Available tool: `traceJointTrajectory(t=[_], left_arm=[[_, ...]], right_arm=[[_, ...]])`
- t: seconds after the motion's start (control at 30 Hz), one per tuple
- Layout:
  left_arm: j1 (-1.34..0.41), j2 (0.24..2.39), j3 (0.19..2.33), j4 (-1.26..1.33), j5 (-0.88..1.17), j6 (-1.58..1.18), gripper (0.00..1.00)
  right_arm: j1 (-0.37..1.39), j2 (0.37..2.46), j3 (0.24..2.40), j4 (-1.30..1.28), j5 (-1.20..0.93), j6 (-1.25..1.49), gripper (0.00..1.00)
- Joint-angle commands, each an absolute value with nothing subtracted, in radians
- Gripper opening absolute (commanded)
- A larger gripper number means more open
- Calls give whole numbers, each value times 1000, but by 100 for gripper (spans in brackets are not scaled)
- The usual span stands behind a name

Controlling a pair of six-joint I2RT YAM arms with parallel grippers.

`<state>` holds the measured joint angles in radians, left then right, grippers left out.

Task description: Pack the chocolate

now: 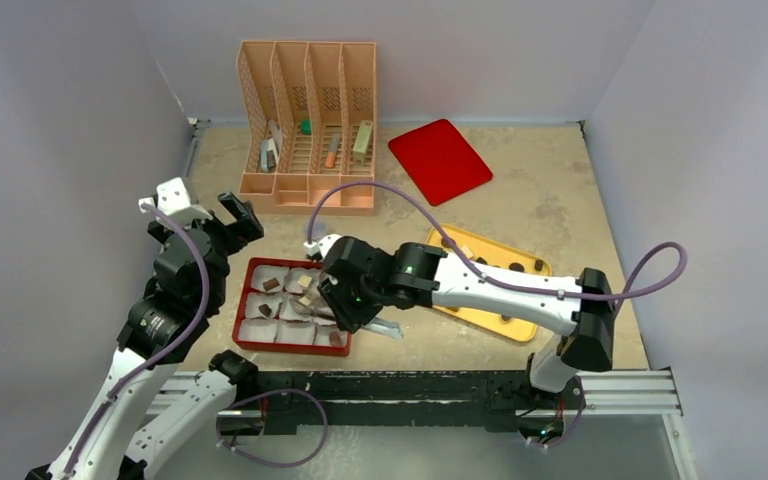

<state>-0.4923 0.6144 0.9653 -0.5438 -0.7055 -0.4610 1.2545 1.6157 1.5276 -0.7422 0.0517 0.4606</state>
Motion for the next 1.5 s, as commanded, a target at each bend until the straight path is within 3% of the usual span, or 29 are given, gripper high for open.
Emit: traceJointTrajectory(t=[0.0, 0.47, 1.47], left_arm=[[-495, 601, 1008, -531, -724, -471, 93], [-495, 586, 1006, -549, -739, -465, 93], [-495, 594, 1005, -539, -727, -472, 93]], right_arm=[[1286, 1653, 1601, -689, -39, 424, 31], [1314, 1761, 1672, -745, -62, 428, 34], [1315, 1778, 1683, -798, -36, 453, 41]])
